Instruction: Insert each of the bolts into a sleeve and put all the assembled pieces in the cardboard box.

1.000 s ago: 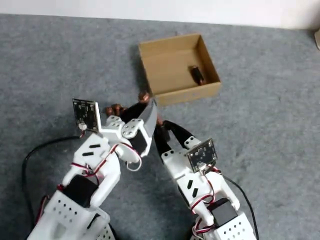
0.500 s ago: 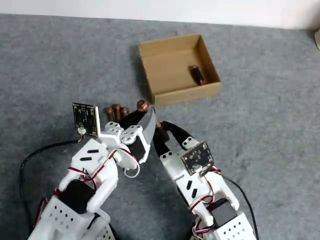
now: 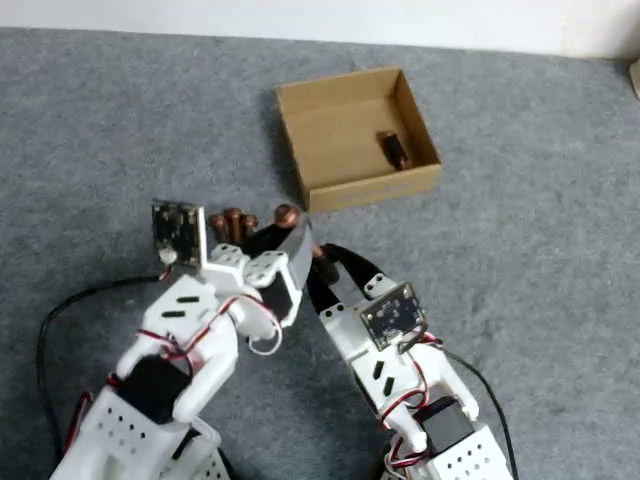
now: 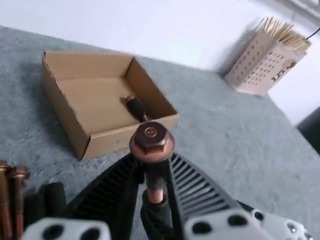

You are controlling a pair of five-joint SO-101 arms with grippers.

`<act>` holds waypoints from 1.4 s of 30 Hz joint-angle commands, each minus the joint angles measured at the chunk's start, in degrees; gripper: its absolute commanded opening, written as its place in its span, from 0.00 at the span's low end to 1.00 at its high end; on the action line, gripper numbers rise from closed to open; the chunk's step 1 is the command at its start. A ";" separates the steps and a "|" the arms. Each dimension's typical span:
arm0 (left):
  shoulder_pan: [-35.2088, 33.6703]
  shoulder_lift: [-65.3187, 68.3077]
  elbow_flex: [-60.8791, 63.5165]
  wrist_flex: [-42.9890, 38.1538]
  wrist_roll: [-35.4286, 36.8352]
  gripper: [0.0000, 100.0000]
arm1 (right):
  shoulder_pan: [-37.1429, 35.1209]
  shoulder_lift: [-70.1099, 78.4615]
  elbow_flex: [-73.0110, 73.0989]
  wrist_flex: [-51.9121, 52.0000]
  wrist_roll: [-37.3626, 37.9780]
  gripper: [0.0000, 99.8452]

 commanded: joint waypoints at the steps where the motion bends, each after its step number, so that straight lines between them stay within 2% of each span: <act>1: 1.80 6.55 -4.88 5.19 -0.18 0.01 | -0.40 -0.92 -0.31 -0.13 0.44 0.00; 13: 1.71 9.27 -6.99 7.12 0.00 0.02 | -0.31 -0.92 -0.22 -0.13 0.53 0.00; 15: 1.63 9.27 -6.99 7.30 0.00 0.10 | -0.31 -0.92 -0.22 -0.13 0.53 0.00; 19: -0.48 9.71 -7.08 10.02 0.00 0.37 | -0.40 -0.92 -0.31 -0.13 0.53 0.00; 21: -0.31 9.54 -7.25 11.43 0.00 0.45 | -0.31 -0.92 -0.31 -0.13 0.53 0.00; 25: -0.31 9.27 -7.25 11.52 0.97 0.45 | -0.31 -0.92 -0.31 -0.13 0.53 0.00; 31: -0.75 9.27 -10.24 11.52 8.88 0.45 | -0.04 -0.92 -0.13 -0.22 0.53 0.00; 37: -1.80 9.19 -10.51 11.60 9.67 0.45 | -0.04 -0.92 -0.13 -0.22 0.53 0.00; 39: -5.67 7.25 -11.65 11.78 9.67 0.42 | -0.04 -0.92 -0.13 -0.22 0.53 0.00; 42: -19.03 -0.92 -13.49 13.01 9.49 0.27 | -0.04 -0.92 -0.13 -0.22 0.53 0.00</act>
